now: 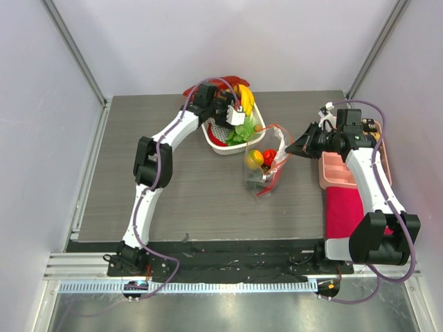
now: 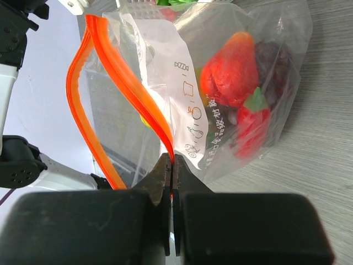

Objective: Place the food in the zip-top bag and seal the zipper
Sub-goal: Pick up the fake fruit from the bin.

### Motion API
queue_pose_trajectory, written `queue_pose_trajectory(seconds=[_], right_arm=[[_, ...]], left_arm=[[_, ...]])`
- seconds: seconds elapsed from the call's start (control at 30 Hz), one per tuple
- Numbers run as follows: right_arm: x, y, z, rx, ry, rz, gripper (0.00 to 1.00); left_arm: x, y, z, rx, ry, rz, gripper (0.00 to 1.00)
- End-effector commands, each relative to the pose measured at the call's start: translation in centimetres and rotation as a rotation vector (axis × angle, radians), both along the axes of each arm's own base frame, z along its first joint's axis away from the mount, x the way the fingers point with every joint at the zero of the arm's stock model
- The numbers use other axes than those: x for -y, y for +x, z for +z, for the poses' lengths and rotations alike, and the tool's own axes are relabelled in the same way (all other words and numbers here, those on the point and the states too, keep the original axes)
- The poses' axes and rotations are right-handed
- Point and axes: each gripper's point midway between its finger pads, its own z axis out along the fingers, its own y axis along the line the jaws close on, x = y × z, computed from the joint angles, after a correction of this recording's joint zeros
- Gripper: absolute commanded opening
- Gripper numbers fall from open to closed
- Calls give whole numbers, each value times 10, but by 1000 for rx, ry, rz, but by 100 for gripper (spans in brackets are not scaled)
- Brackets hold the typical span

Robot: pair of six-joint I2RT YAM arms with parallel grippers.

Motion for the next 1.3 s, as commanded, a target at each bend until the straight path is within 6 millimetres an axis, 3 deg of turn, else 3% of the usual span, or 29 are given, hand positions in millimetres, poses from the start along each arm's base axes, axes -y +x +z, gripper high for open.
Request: queue_pose_trajectory(seconds=[0.0,0.33,0.5,0.7,0.83,0.87,0.9,0.97,1.0,1.1,1.13,1.27], right_arm=[[1,1,1,12,-2,11,1],[2,2,-2,5,-7,9,1],[3,2,-3,3,-9,10,1],[4,3,-3,4,-10,10,1],[4,4,-2,8,-9,10,1],[3,4,-1,8,-4,12,1],[3,4,-1,8,-4,12,1],[3,5,-1,11,-3,13,1],[3,5,0,10,-1,13,1],[2,8,2,23,0,14,1],[2,9,3,30,2,14,1],[2,10,4,36,5,17,1]], left_arm=[[4,13,8,60,-21,-5,85],[4,20,-7,61,-11,10,83],[5,17,-5,68,-10,-6,62],[3,1,19,87,-21,-29,53],[-3,-17,37,107,-10,-53,52],[-6,-23,31,89,-2,-55,52],[-7,-29,50,110,-16,-61,52],[-10,-37,52,93,-20,-62,52],[-12,-43,68,107,-33,-63,52],[-17,-55,74,93,-24,-63,52],[-20,-60,87,110,-29,-62,52],[-29,-72,92,78,-15,-51,52]])
